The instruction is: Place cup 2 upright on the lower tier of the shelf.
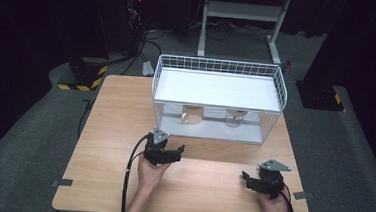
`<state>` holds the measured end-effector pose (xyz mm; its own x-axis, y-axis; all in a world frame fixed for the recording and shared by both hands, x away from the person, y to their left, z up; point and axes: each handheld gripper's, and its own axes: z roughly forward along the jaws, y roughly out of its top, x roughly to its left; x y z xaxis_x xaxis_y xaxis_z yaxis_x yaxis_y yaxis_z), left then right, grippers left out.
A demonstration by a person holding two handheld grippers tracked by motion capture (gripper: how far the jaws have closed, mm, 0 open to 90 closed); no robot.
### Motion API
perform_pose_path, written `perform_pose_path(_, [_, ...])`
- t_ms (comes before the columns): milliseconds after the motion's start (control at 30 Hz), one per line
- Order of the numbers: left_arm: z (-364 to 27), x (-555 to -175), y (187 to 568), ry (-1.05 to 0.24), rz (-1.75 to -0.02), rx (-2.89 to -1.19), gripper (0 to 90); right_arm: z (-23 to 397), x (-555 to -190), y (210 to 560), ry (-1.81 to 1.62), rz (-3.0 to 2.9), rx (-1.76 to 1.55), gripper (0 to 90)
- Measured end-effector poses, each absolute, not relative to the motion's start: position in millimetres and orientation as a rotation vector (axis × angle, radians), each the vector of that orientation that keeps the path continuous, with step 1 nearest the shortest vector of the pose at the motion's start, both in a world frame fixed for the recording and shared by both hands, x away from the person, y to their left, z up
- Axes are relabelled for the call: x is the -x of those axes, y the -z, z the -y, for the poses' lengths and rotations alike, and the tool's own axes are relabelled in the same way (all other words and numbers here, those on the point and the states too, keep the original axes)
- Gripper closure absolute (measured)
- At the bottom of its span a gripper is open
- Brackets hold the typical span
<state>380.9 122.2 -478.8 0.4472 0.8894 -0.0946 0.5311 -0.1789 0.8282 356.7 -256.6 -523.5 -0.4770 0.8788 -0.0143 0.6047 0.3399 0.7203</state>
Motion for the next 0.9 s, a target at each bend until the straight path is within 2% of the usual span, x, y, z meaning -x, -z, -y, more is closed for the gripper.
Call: perform_pose_path(900, [-144,-353,510,-0.57,-1.268,-1.894,20.0,257,-357,524,-0.928,-2.208,-1.303,25.2])
